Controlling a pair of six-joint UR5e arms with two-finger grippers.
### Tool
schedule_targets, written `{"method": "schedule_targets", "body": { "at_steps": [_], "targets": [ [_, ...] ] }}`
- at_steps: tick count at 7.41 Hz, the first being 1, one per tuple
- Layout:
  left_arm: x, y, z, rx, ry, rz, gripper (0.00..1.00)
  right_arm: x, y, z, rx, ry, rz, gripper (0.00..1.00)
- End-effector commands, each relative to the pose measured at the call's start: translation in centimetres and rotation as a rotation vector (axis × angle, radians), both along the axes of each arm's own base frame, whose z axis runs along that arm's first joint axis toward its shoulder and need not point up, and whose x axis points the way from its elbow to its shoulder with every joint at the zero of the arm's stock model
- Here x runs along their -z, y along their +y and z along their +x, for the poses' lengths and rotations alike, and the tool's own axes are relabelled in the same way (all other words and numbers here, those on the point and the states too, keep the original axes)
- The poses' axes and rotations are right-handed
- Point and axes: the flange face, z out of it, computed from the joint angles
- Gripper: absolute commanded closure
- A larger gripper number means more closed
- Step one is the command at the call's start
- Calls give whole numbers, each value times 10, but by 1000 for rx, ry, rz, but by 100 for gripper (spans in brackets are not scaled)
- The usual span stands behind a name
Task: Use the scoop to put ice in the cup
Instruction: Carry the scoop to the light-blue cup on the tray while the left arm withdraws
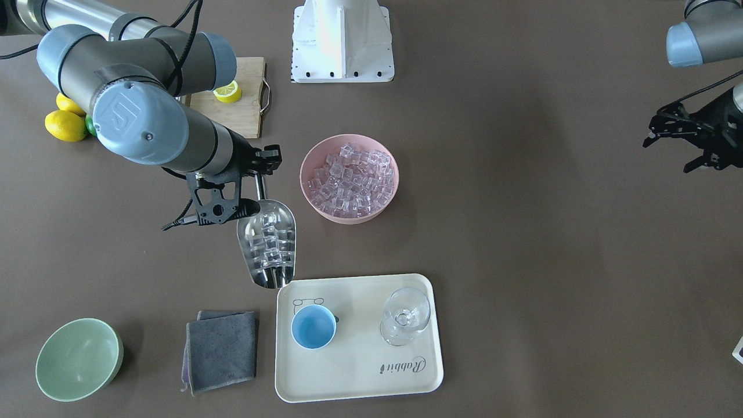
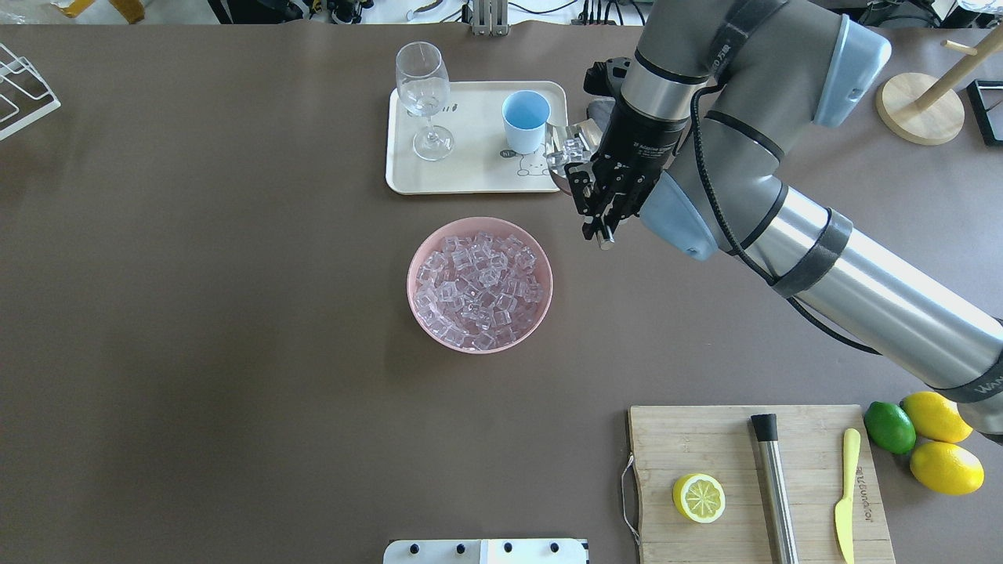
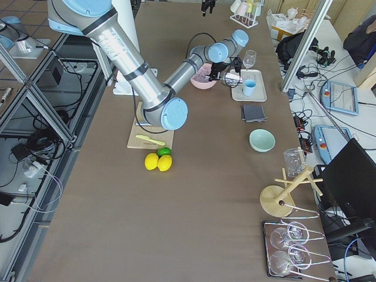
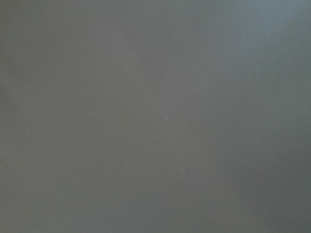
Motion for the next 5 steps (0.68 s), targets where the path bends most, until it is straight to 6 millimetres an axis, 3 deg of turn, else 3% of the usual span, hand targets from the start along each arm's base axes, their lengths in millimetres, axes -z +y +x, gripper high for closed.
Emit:
{"method": "schedule_targets", "body": {
  "at_steps": [1,2,4,5],
  "targets": [
    [-76,-11,-54,41,-59,-98,2,25,-8,-11,24,7,-73,100],
    [-95,-9,-76,84,-69,-140,2,36,-9,-11,27,9,-79,100],
    [-101,-10,-105,142,-142,-139,2,44,-13,-7,45,-32,-134,100],
    [-95,-21,-135,199,-158,-274,2,45,-19,-3,47,-54,-164,100]
  ]
}}
